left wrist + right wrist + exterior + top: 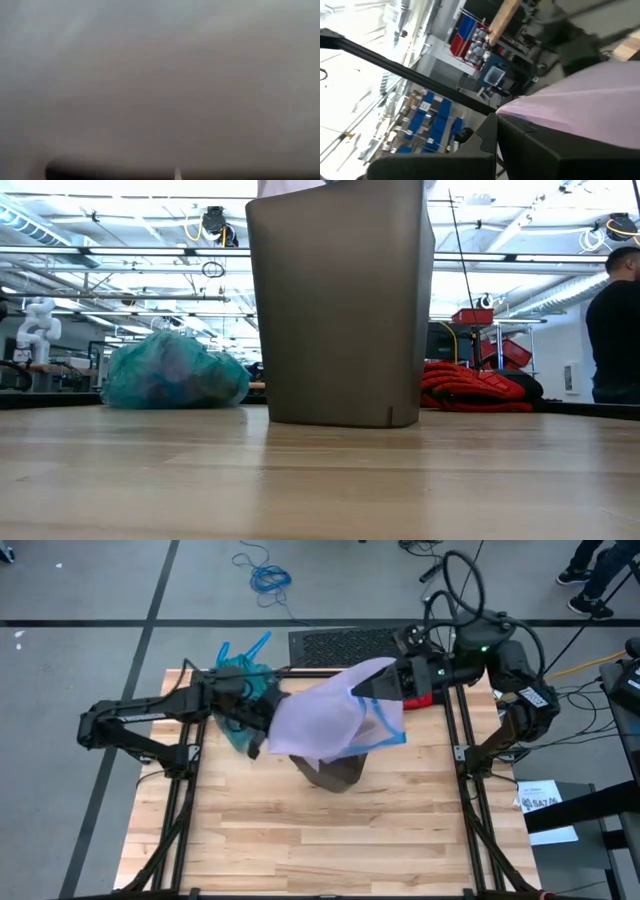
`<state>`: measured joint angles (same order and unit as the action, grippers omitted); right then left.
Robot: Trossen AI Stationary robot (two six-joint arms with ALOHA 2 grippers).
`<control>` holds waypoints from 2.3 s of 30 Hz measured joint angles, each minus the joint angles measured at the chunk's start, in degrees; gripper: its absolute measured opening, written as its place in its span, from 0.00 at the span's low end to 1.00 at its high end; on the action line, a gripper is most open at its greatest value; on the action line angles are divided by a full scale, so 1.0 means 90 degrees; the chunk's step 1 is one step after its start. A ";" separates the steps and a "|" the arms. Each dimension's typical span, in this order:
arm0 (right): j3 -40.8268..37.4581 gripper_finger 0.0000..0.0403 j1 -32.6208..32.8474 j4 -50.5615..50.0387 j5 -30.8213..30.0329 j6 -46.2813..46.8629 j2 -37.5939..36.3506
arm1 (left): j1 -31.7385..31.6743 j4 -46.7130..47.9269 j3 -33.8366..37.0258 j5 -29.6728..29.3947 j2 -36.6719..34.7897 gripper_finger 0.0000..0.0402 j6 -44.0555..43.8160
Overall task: Place trash/remove bag and relplace
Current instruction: Insert the new pink trash bag into the trash bin
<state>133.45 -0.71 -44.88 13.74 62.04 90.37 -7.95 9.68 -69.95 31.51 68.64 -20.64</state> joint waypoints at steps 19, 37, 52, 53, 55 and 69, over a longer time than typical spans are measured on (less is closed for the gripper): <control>0.0010 0.00 -0.0219 -0.2442 0.0009 -0.0498 -0.0255 | -0.0169 0.0255 -0.0190 0.0158 -0.0130 0.00 0.0009; 0.0010 0.00 -0.0216 -0.2696 0.0014 -0.0737 -0.0522 | -0.0608 0.0419 -0.0775 0.1285 -0.0784 0.00 -0.0686; 0.0007 0.00 -0.0216 -0.1502 -0.0041 -0.0890 -0.0641 | -0.0451 0.0707 -0.0768 0.1565 0.1484 0.00 -0.0175; 0.0007 0.00 -0.0216 -0.1421 -0.0043 -0.0916 -0.0661 | -0.0464 0.0693 -0.0775 0.1564 0.1614 0.00 -0.0131; 0.0007 0.00 -0.0215 -0.1312 -0.0118 -0.0990 -0.0684 | -0.0496 0.0662 -0.0767 0.1517 0.1885 0.00 -0.0112; 0.0007 0.00 -0.0216 -0.1892 -0.0793 -0.2089 -0.0672 | -0.0847 0.0435 -0.0765 0.0208 0.2412 0.00 0.0415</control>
<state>133.51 -2.66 -61.90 6.60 43.24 84.32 -15.57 13.60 -76.84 33.38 90.35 -16.91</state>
